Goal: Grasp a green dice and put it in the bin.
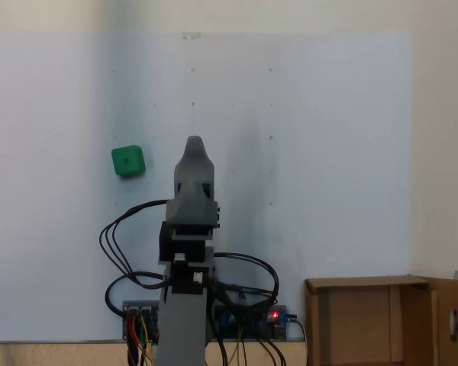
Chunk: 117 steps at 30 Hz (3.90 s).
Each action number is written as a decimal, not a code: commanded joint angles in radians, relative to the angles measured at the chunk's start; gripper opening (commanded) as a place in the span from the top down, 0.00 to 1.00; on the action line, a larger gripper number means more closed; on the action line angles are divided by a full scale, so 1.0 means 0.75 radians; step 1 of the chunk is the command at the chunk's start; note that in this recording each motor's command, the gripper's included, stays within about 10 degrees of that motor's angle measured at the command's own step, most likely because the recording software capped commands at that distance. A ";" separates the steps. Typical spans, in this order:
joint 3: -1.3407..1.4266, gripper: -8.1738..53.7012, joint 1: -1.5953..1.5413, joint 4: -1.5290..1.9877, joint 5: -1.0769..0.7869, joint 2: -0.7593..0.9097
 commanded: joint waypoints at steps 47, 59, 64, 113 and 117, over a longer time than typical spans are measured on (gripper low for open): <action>-1.074 0.15 0.211 2.333 -0.264 0.088; -1.452 0.14 0.282 3.209 -0.448 -0.211; -1.745 0.14 0.235 3.479 -0.466 -0.411; -1.851 0.16 -0.710 4.162 0.118 -0.448; -1.865 0.16 -0.720 4.144 0.274 -0.487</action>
